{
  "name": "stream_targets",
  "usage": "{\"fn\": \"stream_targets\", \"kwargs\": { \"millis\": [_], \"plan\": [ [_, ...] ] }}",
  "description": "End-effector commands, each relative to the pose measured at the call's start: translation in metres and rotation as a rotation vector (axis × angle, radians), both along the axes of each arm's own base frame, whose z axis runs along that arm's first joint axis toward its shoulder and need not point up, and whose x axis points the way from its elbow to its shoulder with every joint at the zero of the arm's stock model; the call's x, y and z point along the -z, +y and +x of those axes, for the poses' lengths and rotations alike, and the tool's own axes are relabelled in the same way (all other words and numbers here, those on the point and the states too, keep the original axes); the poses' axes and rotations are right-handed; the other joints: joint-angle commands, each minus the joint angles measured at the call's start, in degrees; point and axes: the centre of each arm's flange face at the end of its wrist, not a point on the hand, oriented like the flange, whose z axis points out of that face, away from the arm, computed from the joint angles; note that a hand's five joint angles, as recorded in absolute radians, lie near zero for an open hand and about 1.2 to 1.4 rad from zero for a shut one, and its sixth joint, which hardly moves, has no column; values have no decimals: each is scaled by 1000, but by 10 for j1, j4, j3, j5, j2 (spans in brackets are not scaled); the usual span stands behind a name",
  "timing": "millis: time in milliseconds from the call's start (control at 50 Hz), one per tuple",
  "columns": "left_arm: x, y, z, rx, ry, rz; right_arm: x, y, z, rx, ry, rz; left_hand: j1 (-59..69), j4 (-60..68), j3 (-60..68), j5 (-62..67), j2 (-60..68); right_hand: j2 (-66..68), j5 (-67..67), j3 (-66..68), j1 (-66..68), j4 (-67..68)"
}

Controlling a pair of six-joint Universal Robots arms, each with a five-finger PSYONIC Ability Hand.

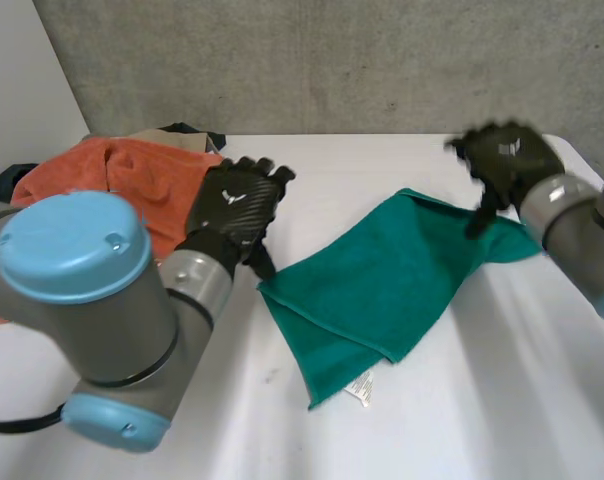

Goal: Fold the laundry.

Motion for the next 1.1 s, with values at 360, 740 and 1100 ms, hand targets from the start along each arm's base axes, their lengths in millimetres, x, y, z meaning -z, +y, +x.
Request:
{"fn": "stream_targets", "kwargs": {
  "millis": [360,740,1100],
  "plan": [
    [27,8,28,-59,20,182,119,94,25,-214,-76,239,2,1,-6,2,-2,184,180,184,178,184],
    [20,10,30,-63,33,167,108,64,32,-203,-10,102,1,-1,-7,1,-4,677,673,676,670,677],
    [51,-29,19,-65,136,316,-65,122,24,-351,-142,-151,-35,-36,-43,-35,-39,677,673,676,670,677]
  ]
}}
